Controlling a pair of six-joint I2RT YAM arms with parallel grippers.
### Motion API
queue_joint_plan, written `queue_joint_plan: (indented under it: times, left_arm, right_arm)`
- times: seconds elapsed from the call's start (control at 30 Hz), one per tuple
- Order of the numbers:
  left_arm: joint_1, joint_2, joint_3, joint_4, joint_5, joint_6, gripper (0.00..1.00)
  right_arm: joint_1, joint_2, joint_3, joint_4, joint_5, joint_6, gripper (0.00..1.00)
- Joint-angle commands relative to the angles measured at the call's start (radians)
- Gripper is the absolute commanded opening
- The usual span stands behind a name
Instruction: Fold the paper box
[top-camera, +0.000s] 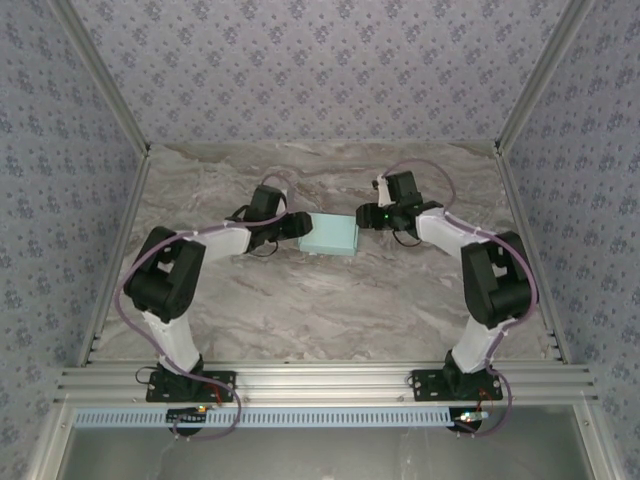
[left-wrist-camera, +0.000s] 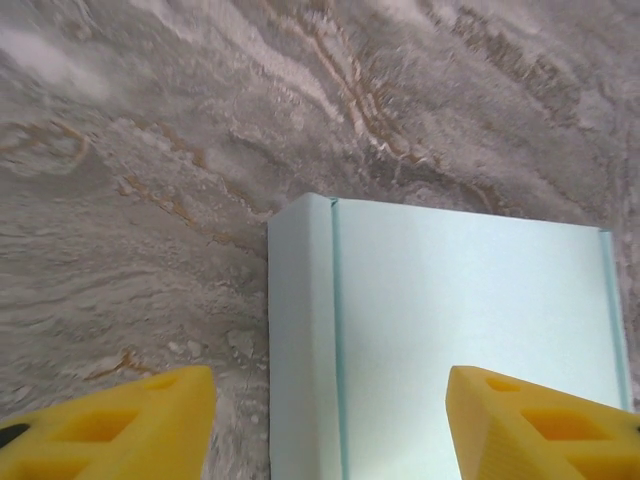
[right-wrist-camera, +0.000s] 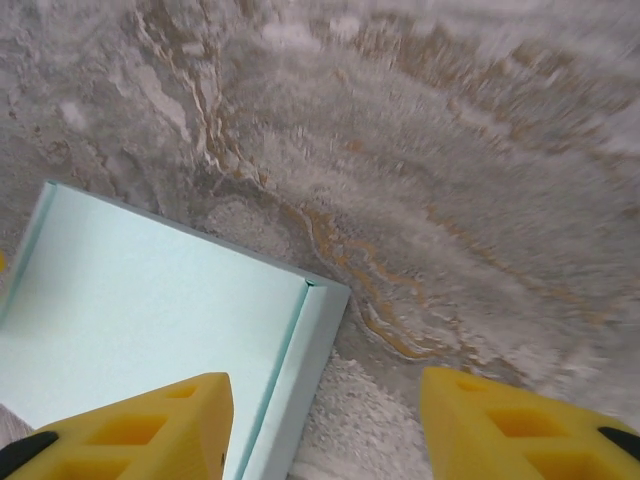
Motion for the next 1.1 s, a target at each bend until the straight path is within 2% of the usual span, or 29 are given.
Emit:
queue_joint_plan:
  times: [0.0, 0.13, 0.3, 0.47, 0.57, 0.77, 0.9, 1.07]
  left_arm:
    - [0.004, -0.108, -0.03, -0.035, -0.066, 0.066, 0.64]
    - [0.002, -0.222, -0.077, -0.051, -0.159, 0.133, 0.65]
    - [-0.007, -0.381, -0.16, -0.017, -0.28, 0.244, 0.68]
    - [-0.008, -0.496, -0.245, 0.062, -0.385, 0.32, 0.76]
    - [-0.007, -0.534, -0.269, 0.05, -0.462, 0.356, 0.81]
    - [-0.004, -0.636, -0.373, 0.08, -0.628, 0.347, 0.9]
    - [0.03, -0.669, -0.428, 0.096, -0.636, 0.351, 0.99]
    - [0.078, -0.674, -0.461, 0.091, -0.694, 0.333, 0.99]
  right_arm:
    - [0.03, -0.122, 0.022, -0.1, 0.159, -0.099, 0.58]
    - [0.086, -0.226, 0.028, -0.14, 0.333, -0.155, 0.6]
    - [0.194, -0.319, 0.034, -0.157, 0.555, -0.261, 0.71]
    - [0.258, -0.366, 0.008, -0.117, 0.64, -0.297, 0.8]
    - [0.272, -0.392, -0.015, -0.108, 0.691, -0.309, 0.85]
    - [0.269, -0.457, -0.089, -0.066, 0.814, -0.331, 0.96]
    - [0.23, -0.494, -0.149, -0.06, 0.884, -0.312, 0.98]
    - [0.15, -0.557, -0.268, -0.013, 0.899, -0.269, 0.99]
